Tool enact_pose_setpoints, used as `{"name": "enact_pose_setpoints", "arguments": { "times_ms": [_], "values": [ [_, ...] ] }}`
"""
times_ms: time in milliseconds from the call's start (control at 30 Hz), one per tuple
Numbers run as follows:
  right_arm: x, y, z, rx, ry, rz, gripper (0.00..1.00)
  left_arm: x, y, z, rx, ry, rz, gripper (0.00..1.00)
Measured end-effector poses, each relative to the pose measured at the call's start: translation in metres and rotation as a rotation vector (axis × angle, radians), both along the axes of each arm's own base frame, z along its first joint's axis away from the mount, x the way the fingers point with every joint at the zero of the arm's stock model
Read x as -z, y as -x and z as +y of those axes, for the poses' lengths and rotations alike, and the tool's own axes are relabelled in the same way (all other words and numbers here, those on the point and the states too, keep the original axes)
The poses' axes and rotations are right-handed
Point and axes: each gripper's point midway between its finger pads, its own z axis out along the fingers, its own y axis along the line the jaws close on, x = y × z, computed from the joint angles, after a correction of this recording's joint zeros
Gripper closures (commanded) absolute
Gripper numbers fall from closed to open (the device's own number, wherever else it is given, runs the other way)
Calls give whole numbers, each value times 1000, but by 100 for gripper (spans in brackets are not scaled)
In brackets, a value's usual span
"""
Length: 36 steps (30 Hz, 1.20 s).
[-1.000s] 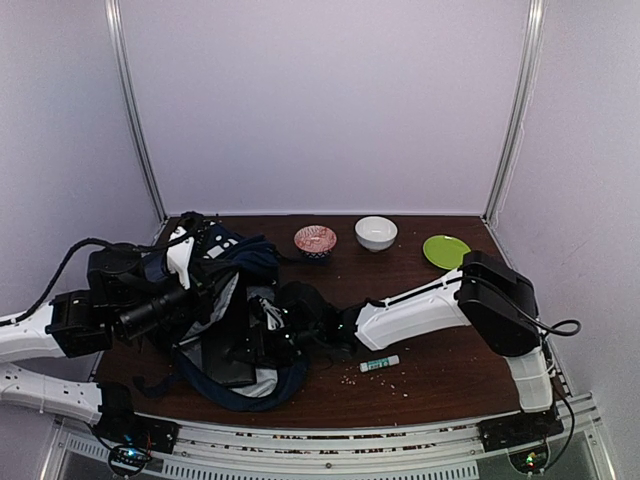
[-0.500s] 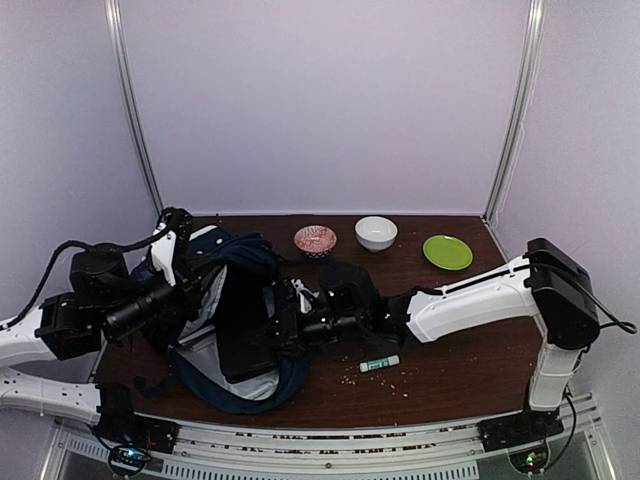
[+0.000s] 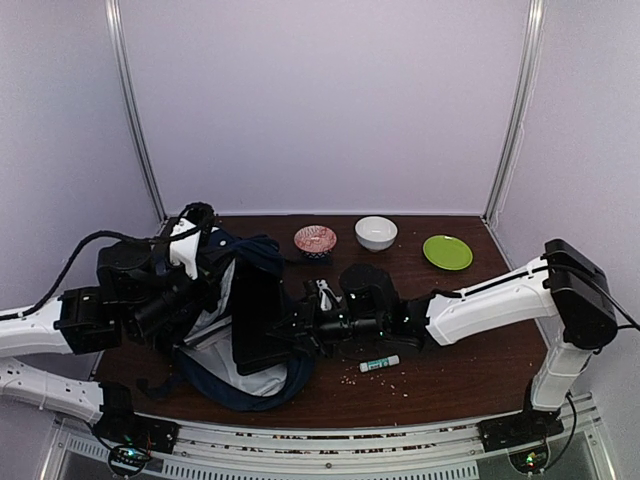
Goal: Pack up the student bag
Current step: Place the personal item in the student bag.
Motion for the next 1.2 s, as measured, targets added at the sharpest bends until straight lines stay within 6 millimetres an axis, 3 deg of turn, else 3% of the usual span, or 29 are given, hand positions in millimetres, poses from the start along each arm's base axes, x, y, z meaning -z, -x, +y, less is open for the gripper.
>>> {"name": "enact_pose_setpoints", "arguments": {
  "times_ms": [367, 500, 633, 800, 1067, 1200],
  "values": [
    [-52, 23, -42, 71, -44, -17, 100, -9, -22, -14, -86, -42, -34, 100],
    [-43, 23, -48, 84, -5, -16, 100, -9, -22, -14, -87, -42, -34, 100],
    [-21, 24, -46, 65, 66, -6, 100, -10, -22, -14, -85, -41, -34, 100],
    [4, 26, -47, 8, 259, -80, 100, -11, -19, -16, -56, -38, -30, 100],
    [-18, 3, -51, -55, 524, -369, 100, -9, -2, -18, 61, -39, 7, 100],
    [-11, -9, -58, -92, 681, -473, 100, -9, 6, -19, 112, -27, 29, 100]
  ]
}}
